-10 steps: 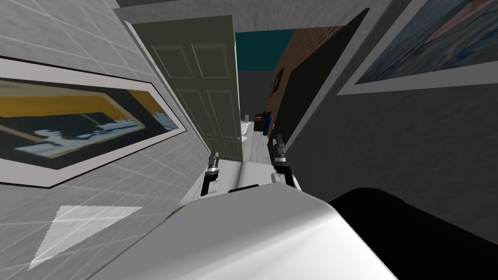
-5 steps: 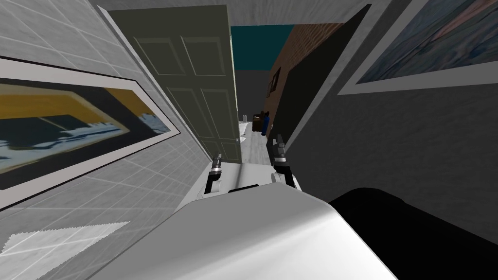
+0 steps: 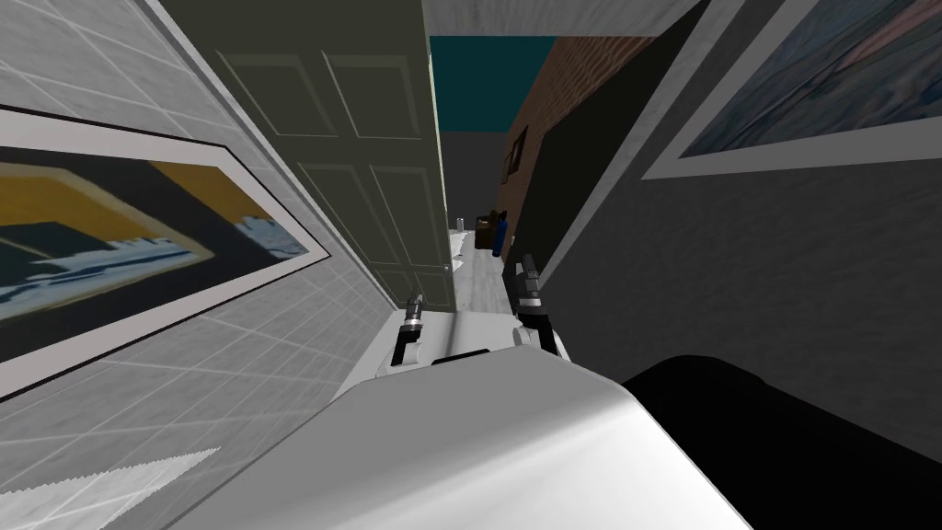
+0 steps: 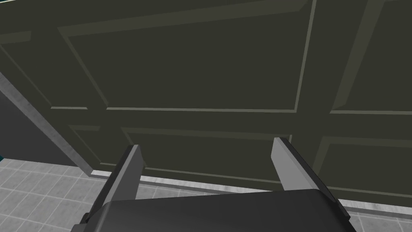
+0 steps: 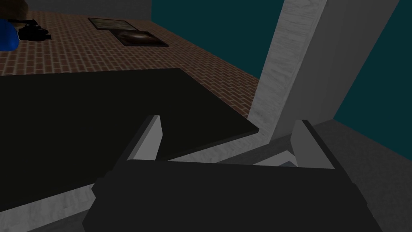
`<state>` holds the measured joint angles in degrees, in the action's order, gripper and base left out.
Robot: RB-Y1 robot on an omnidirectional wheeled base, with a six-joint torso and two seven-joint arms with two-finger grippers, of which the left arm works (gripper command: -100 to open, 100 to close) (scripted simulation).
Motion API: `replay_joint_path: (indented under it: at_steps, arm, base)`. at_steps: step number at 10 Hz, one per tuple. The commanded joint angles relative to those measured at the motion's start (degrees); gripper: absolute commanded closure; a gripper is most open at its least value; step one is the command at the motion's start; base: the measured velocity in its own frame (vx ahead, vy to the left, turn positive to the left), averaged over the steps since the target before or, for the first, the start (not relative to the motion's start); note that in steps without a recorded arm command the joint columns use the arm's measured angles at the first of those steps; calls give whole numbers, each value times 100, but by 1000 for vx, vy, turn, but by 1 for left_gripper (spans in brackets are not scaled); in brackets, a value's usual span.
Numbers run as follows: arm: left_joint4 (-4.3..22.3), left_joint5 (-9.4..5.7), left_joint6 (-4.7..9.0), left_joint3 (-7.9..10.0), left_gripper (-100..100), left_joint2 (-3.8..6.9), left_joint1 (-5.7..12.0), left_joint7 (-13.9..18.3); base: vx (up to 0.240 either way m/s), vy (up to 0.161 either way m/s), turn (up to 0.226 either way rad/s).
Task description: Push the door open
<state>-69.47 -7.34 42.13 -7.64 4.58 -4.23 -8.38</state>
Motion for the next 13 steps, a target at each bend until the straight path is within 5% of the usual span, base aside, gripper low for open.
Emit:
replay_joint_path:
  at_steps: [1, 13]
  arm:
    - [171, -22, 41, -15, -100, -16, 74, -2]
    - [1890, -397, 188, -337, -100, -201, 730, 22]
  base:
    - [53, 5, -17]
    - [89, 18, -59]
